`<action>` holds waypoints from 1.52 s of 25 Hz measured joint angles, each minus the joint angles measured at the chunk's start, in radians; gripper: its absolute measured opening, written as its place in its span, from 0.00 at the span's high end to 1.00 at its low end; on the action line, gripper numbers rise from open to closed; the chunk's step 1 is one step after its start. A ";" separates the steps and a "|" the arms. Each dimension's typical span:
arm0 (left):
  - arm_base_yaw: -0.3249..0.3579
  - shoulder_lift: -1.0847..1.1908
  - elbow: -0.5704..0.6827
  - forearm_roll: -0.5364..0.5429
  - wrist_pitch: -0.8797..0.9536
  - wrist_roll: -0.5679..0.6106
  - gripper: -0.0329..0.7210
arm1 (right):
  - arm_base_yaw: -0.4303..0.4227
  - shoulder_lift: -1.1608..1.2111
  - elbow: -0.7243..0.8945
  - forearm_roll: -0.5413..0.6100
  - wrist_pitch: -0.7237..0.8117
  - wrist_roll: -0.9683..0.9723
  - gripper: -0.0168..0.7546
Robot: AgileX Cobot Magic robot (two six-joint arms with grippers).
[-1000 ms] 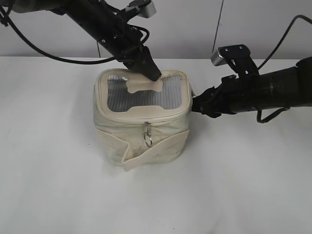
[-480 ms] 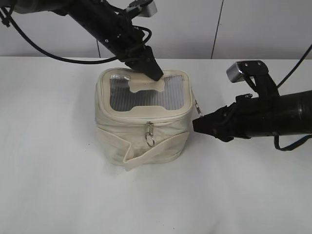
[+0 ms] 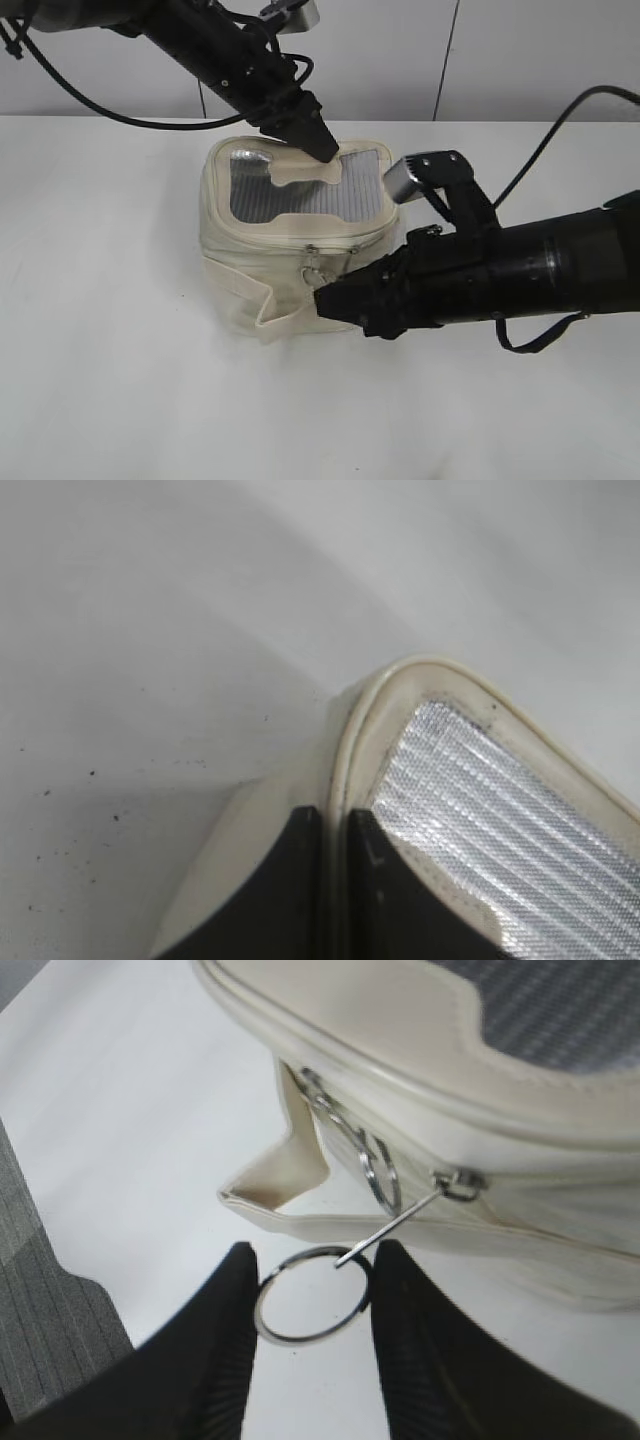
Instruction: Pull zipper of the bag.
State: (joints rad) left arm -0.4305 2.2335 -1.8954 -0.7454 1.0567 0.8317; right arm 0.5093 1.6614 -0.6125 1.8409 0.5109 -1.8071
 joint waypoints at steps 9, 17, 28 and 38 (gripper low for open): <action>0.002 0.001 0.010 -0.034 -0.030 -0.014 0.90 | 0.117 0.088 -0.145 0.012 -0.046 0.062 0.61; 0.005 -0.009 0.009 -0.037 -0.059 -0.032 0.66 | 0.068 0.072 -0.153 -0.349 -0.048 0.443 0.48; 0.010 -0.254 0.094 0.387 -0.105 -0.418 0.65 | -0.240 -0.142 -0.156 -0.960 0.119 1.062 0.28; 0.010 -0.735 0.678 0.523 -0.258 -0.535 0.66 | -0.296 -0.331 -0.156 -1.409 0.314 1.490 0.31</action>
State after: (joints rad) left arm -0.4208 1.4981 -1.2178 -0.2223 0.7986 0.2967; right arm 0.2137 1.3304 -0.7685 0.4317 0.8252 -0.3170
